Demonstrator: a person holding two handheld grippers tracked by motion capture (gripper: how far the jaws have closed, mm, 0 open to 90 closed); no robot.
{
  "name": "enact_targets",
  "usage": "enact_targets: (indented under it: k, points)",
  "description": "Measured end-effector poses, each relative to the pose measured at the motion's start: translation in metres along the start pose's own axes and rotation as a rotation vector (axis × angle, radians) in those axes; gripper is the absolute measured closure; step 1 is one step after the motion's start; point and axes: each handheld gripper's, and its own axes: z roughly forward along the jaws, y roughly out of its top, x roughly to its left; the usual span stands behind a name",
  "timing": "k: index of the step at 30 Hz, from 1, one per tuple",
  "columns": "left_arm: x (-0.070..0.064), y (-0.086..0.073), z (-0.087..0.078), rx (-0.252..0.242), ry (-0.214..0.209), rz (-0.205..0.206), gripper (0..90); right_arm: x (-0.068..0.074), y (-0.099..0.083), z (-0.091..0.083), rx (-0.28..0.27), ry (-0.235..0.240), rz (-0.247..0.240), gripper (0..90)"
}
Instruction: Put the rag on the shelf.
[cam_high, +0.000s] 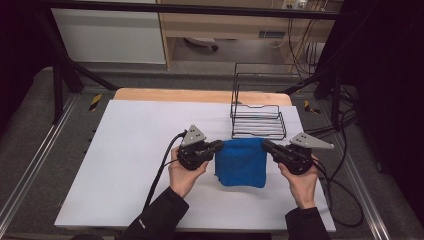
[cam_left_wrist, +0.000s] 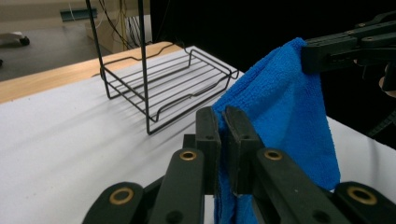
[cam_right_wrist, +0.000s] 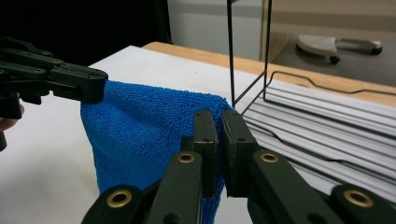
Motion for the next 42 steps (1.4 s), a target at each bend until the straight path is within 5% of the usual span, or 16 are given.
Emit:
enact_targets:
  k: [20, 42]
  points:
    - [-0.003, 0.028, -0.003, -0.083, 0.015, 0.026, 84.6, 0.010, 0.021, -0.019, -0.127, -0.053, -0.046, 86.1]
    - [-0.002, 0.070, -0.008, -0.227, 0.019, 0.043, 84.6, 0.013, 0.055, -0.031, -0.261, -0.105, -0.077, 86.2]
